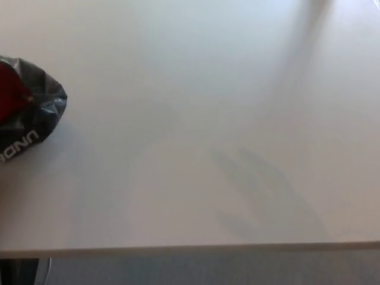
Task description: A plastic bag is kept in the middle of the desk and the robot uses both its hands to grab the bag from the left and right and brings its hands close together to compress the bag
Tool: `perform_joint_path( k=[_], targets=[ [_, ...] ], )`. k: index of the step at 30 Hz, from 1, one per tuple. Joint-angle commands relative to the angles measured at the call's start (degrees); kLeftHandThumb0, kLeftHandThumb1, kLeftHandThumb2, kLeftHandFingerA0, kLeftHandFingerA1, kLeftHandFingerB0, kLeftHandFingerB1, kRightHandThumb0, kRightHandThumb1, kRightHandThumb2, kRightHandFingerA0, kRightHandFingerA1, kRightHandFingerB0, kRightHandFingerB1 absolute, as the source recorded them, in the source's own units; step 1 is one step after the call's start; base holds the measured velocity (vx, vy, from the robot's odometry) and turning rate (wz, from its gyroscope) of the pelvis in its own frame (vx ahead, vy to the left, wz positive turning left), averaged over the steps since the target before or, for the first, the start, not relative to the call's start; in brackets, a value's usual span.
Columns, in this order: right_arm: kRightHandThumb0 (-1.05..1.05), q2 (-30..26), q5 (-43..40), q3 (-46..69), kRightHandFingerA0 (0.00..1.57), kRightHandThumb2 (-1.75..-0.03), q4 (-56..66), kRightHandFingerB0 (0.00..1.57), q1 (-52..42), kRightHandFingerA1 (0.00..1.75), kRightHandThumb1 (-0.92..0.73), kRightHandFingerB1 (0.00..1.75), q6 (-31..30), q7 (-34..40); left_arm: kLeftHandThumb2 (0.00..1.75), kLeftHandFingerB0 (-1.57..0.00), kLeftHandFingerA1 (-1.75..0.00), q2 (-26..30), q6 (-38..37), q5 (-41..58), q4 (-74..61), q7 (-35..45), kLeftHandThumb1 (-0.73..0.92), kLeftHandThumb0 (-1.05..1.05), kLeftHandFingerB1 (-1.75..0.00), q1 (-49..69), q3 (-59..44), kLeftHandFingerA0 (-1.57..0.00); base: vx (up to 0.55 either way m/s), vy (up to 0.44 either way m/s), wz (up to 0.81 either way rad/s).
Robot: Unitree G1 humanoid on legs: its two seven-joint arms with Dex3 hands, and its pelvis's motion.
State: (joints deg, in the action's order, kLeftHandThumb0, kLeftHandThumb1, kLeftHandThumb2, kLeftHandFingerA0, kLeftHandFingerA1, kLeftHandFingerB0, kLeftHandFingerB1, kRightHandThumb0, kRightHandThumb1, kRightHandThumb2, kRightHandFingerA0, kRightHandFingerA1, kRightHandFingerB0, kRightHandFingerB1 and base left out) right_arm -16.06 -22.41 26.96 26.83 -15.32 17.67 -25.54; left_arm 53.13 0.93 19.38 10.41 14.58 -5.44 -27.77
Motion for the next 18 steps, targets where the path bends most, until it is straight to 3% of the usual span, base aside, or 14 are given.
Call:
perform_joint_path(
  k=[1,2,3,4,6,7,8,9,10,12,13,14,18],
  targets=[
    [-0.84,-1.3,-4.8,4.9,0.05,-1.11,1.2,0.09,-3.6,0.46,-0.73,0.30,1.7,-0.9,0.71,-0.17,-0.56,6.6,3.5,7.7,12.2,-1.4,0.91,-0.84,-0.44,-7.1,-18.2,-0.18,0.00,0.000,0.00],
    [-0.82,-0.8,-4.5,4.3,0.12,-0.70,1.0,0.08,-3.9,0.36,-0.92,0.25,2.2,-1.3,0.68,-0.21,-0.51,2.9,5.4,13.5,4.7,4.0,0.91,-0.84,-0.40,-4.3,-19.6,-0.20,0.00,0.000,0.00],
    [-0.82,-0.5,-4.4,4.0,0.12,-0.70,0.4,0.08,-4.0,0.36,-0.92,0.25,2.8,-1.7,0.68,-0.21,-0.51,0.4,6.1,16.0,0.3,5.7,0.91,-0.84,-0.40,-2.6,-20.3,-0.20,0.00,0.000,0.00],
    [-0.82,-0.1,-4.5,3.6,0.05,-1.10,-0.5,0.08,-4.8,0.44,-0.73,0.29,3.7,-2.7,0.68,-0.26,-0.45,-3.7,5.3,16.8,-8.3,4.7,0.92,-0.84,-0.35,1.3,-20.3,-0.23,0.00,0.000,0.00],
    [-0.82,0.1,-4.6,3.5,0.05,-1.10,-0.9,0.08,-5.1,0.44,-0.73,0.29,4.1,-3.1,0.68,-0.26,-0.45,-5.6,5.6,16.7,-12.2,4.4,0.92,-0.84,-0.35,2.8,-20.7,-0.23,0.00,0.000,0.00],
    [-0.76,3.3,-3.3,1.1,0.01,-1.11,-5.0,0.04,-9.5,0.41,-0.69,0.30,4.6,-4.1,0.70,-0.13,-0.44,-18.4,-3.2,18.7,-31.6,5.0,0.92,-0.84,-0.37,16.7,-15.4,-0.06,0.00,0.000,0.00],
    [-0.87,4.9,-1.8,-0.4,0.09,-0.91,-7.3,0.05,-12.1,0.33,-0.74,0.22,4.8,-4.6,0.74,-0.06,-0.42,-26.4,-8.9,18.5,-41.9,5.1,0.92,-0.84,-0.33,24.8,-11.2,-0.03,0.00,0.000,0.00],
    [-0.87,5.1,-0.6,-1.1,0.09,-0.91,-8.1,0.05,-13.0,0.33,-0.74,0.22,4.9,-4.6,0.74,-0.06,-0.42,-29.5,-11.4,17.2,-44.5,4.7,0.92,-0.84,-0.33,27.5,-8.7,-0.03,0.00,0.000,0.00],
    [-0.86,5.3,0.6,-1.5,0.07,-1.13,-8.8,0.08,-13.7,0.35,-0.77,0.23,5.7,-4.8,1.18,0.00,-0.38,-31.8,-13.2,16.4,-46.2,4.5,0.76,-0.83,-0.26,30.1,-6.7,0.00,0.00,0.000,0.00],
    [-0.86,5.5,1.9,-2.1,0.07,-1.13,-9.7,0.08,-14.6,0.35,-0.77,0.23,7.1,-5.0,1.18,0.00,-0.38,-35.2,-14.7,15.5,-48.6,4.6,0.76,-0.83,-0.26,33.3,-4.7,0.00,0.00,0.000,0.00],
    [-0.69,6.5,3.2,-3.5,0.01,-1.08,-11.5,0.00,-16.6,0.37,-0.70,0.29,9.1,-5.7,1.14,0.00,-0.29,-39.3,-20.6,13.5,-46.5,7.1,0.70,-0.84,-0.18,38.4,0.6,0.00,0.00,0.000,0.00],
    [-0.78,8.1,5.2,-5.8,0.05,-1.08,-14.8,0.05,-20.1,0.29,-0.75,0.21,13.1,-7.6,1.13,0.00,-0.24,-46.0,-30.4,10.6,-41.7,11.9,0.72,-0.90,-0.13,46.5,9.2,0.00,0.00,0.000,0.00],
    [-0.78,7.7,5.3,-6.2,0.05,-1.08,-16.1,0.05,-21.4,0.29,-0.75,0.21,15.1,-8.5,1.13,0.00,-0.24,-48.2,-31.7,10.5,-39.9,14.4,0.72,-0.90,-0.13,48.1,9.9,0.00,0.00,0.000,0.00]
  ],
)
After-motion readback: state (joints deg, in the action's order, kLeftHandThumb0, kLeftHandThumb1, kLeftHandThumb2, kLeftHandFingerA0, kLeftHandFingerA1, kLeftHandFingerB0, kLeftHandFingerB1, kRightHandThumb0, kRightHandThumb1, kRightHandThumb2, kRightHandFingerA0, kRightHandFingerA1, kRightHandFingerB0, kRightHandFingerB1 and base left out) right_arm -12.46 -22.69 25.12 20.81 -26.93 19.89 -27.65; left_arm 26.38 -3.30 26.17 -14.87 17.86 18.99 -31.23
